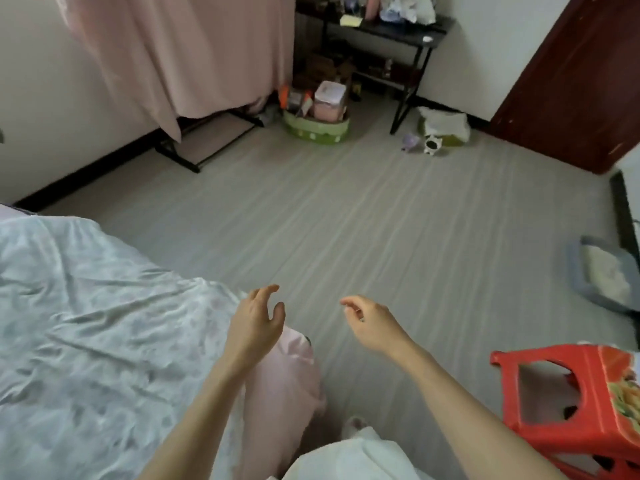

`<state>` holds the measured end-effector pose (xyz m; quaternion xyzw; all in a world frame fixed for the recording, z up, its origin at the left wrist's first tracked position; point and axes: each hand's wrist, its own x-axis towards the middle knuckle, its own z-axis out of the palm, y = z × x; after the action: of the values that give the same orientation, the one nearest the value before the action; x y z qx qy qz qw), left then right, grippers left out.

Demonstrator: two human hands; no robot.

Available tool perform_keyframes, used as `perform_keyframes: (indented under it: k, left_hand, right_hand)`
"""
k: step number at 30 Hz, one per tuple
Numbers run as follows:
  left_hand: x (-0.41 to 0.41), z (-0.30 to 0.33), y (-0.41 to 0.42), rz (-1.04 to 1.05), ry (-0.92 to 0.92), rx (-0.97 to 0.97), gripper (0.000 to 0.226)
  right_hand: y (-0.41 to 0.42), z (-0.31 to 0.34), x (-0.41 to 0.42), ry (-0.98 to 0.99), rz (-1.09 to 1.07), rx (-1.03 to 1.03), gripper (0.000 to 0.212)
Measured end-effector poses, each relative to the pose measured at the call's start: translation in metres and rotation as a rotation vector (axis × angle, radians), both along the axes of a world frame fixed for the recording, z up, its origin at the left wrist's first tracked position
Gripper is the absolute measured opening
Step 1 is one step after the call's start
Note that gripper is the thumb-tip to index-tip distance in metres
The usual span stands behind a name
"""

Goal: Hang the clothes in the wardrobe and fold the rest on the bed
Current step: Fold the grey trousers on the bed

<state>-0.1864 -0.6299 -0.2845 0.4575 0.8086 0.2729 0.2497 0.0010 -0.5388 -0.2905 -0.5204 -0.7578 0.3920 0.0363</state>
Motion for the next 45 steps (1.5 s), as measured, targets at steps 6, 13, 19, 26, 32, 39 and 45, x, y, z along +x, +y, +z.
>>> perform_keyframes:
  k: [6, 13, 19, 26, 32, 39, 45]
  left_hand:
    - [-0.060, -0.020, 0.111, 0.126, 0.000, 0.000, 0.040]
    - [-0.141, -0.021, 0.291, 0.292, -0.022, 0.044, 0.040]
    - [-0.233, 0.008, 0.350, 0.507, 0.002, 0.117, 0.037]
    - [-0.388, 0.004, 0.298, 0.901, -0.015, 0.050, 0.036]
    - [-0.530, 0.010, 0.260, 1.085, -0.026, 0.093, 0.036]
    - [-0.647, 0.007, 0.168, 1.406, -0.020, 0.090, 0.034]
    - [-0.755, -0.032, 0.088, 1.634, -0.067, 0.084, 0.034]
  right_hand:
    - [0.148, -0.014, -0.075, -0.012, 0.146, 0.015, 0.029]
    - [0.338, 0.004, -0.180, -0.073, 0.370, 0.101, 0.032]
    - [0.420, 0.026, -0.329, -0.049, 0.588, 0.149, 0.029]
    - [0.403, 0.030, -0.533, 0.033, 0.943, 0.089, 0.029]
    - [0.366, 0.035, -0.721, 0.052, 1.136, 0.116, 0.030]
    - [0.264, 0.029, -0.896, 0.081, 1.421, 0.064, 0.033]
    - [0.180, -0.004, -1.045, 0.103, 1.655, 0.048, 0.035]
